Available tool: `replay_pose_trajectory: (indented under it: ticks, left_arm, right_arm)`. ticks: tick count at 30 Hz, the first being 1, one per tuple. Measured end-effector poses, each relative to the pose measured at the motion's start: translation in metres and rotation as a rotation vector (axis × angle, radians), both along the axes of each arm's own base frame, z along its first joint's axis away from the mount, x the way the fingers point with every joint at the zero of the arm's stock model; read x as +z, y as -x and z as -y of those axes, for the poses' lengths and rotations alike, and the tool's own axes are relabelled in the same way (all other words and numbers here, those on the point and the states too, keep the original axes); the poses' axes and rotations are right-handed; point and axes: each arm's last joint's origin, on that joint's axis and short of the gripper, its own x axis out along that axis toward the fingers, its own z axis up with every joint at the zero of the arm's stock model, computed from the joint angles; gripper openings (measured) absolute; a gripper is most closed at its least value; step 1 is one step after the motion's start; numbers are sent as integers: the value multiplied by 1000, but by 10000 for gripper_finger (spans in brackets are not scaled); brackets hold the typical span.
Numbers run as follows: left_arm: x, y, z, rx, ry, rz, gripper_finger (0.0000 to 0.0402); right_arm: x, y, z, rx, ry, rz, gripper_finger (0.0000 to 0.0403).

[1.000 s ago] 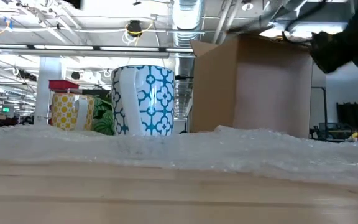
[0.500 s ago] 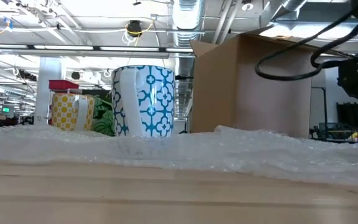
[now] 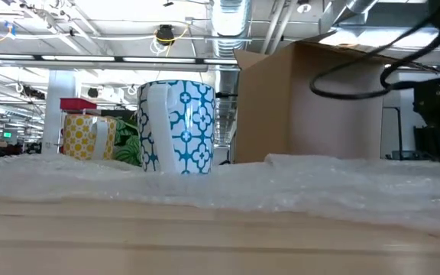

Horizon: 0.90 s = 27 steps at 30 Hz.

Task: Wrap mug
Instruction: Wrap the blue mug with bubble wrap

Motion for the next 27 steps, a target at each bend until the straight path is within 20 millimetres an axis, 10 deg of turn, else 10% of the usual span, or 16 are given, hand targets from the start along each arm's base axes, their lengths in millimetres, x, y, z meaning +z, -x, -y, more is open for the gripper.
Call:
replay_pose_trajectory:
  ticks: [12,27]
  left_arm:
    - [0,-1,1,-27,-4,7,152]
    - [0,-2,-1,-28,-38,36,152]
  right_arm:
    - [69,-22,-9,106,-52,6,1]
    - [22,-30,11,72,-5,154,98]
